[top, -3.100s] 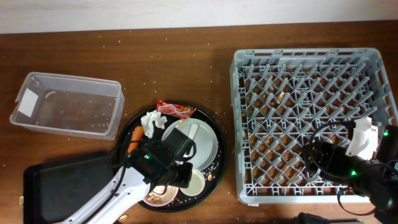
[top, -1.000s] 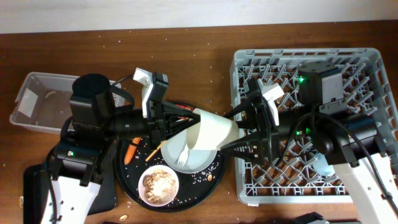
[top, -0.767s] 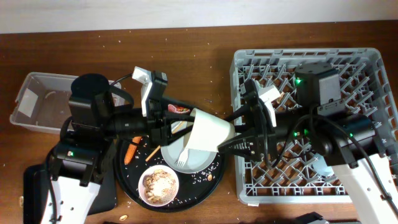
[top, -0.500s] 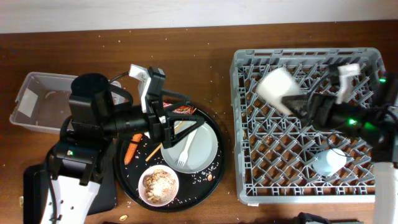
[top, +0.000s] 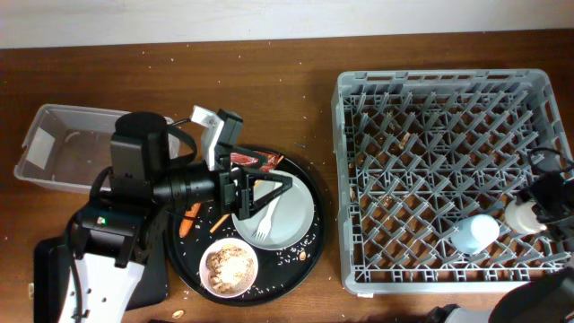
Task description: Sort waste into correct bins and load items into the dishwasher rack
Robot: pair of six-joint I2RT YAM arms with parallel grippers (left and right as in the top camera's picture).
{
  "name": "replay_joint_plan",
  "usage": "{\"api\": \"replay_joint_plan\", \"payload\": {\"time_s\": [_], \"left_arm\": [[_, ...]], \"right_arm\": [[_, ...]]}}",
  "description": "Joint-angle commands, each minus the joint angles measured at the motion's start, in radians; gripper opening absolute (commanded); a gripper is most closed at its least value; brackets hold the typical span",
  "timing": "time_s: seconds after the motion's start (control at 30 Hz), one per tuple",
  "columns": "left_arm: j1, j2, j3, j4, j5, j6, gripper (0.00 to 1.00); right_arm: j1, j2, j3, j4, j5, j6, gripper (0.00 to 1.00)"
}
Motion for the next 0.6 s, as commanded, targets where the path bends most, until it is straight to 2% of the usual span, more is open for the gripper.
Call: {"api": "replay_joint_plan", "payload": {"time_s": [0.0,0.03,0.13,0.2,0.3,0.33,0.37,0.43,0.5,0.57], "left_arm": [[-0.001,-0.007,0.009,-0.019,-0.011,0.051,0.99],[-0.001,-0.007,0.009,-0.049,-0.034,0.076,0.99],[-0.001,-0.007,0.009,-0.131,-0.136,0.076,0.99],[-0.001,-0.007,0.009,-0.200,-0.235,0.076,0.99],[-0.001,-0.007,0.009,-0.305,-0.367,0.077,0.98],[-0.001,-0.007,0.009,-0.354,-0.439,0.090,0.89],[-0.001,-0.007,0.009,-0.401,-0.528,0.091,0.74],[-0.006,-0.007,0.002,-0.470,-0.690,0.091,0.61],[-0.061,0.011,-0.034,-0.472,-0.826,0.073,0.52],[-0.148,0.086,-0.092,-0.415,-0.960,0.045,0.50]], "right_arm": [[-0.048,0.004,0.011,-0.023,0.000,0.027,0.75],[-0.074,-0.003,0.046,-0.060,-0.061,0.021,0.79],[-0.048,-0.076,0.189,-0.167,-0.220,-0.089,0.78],[0.049,-0.205,0.244,-0.183,-0.308,-0.140,0.78],[0.230,-0.415,0.250,-0.156,-0.304,-0.164,0.78],[0.293,-0.481,0.250,-0.164,-0.316,-0.162,0.75],[0.343,-0.521,0.250,-0.179,-0.336,-0.167,0.72],[0.481,-0.606,0.250,-0.192,-0.389,-0.222,0.71],[0.623,-0.650,0.249,-0.191,-0.394,-0.222,0.70],[0.736,-0.645,0.242,-0.194,-0.394,-0.216,0.70]]}}
